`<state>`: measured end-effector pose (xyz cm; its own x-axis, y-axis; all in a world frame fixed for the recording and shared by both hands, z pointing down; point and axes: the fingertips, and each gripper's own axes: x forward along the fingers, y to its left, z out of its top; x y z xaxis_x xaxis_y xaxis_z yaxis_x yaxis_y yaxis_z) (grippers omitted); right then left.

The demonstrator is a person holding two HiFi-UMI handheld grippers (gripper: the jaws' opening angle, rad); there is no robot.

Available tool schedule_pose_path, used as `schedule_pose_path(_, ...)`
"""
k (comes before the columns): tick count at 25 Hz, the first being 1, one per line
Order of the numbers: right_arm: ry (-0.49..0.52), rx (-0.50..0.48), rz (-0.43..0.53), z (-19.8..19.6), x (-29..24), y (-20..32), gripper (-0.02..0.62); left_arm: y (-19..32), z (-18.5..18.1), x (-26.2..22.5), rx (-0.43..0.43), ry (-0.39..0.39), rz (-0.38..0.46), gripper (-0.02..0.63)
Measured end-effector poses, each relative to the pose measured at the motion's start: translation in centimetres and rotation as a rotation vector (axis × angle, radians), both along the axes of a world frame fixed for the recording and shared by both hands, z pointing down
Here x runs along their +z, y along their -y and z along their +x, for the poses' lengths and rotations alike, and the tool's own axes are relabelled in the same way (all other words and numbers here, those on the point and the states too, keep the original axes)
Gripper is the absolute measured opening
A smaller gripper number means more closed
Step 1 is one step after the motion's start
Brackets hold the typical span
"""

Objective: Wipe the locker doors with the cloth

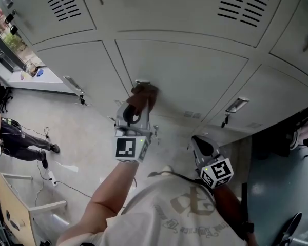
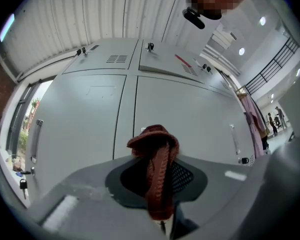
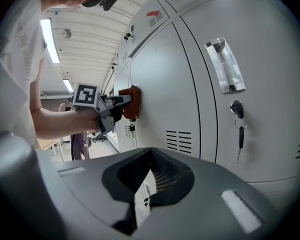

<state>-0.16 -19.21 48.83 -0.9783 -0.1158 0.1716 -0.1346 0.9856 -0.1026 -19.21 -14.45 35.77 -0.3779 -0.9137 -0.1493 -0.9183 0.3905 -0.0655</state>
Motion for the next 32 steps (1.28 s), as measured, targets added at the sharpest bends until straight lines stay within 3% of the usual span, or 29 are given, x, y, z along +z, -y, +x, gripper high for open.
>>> schedule_pose_path(10, 0.001, 0.023, 0.002, 0.3, -0.2, 0.7, 0.008, 1.7, 2.1, -0.5, 0.026, -0.01, 0.041, 0.075)
schedule_pose_path(15, 0.004, 0.027, 0.001, 0.7, -0.4, 0.8, 0.008, 3.9, 5.5, 0.9, 0.09, 0.004, 0.034, 0.078)
schedule_pose_path(21, -0.005, 0.052, 0.009, 1.3, -0.2, 1.6, 0.008, 5.2, 7.2, 2.6, 0.15, -0.046, 0.034, 0.078)
schedule_pose_path(26, 0.011, 0.047, 0.033, 1.4, -2.0, 2.6, 0.008, 7.5, 9.8, 1.8, 0.229, 0.009, -0.005, 0.08)
schedule_pose_path(32, 0.008, 0.092, 0.037, 3.7, -2.2, 3.8, 0.008, 9.7, 13.2, 3.3, 0.316, -0.004, -0.022, 0.08)
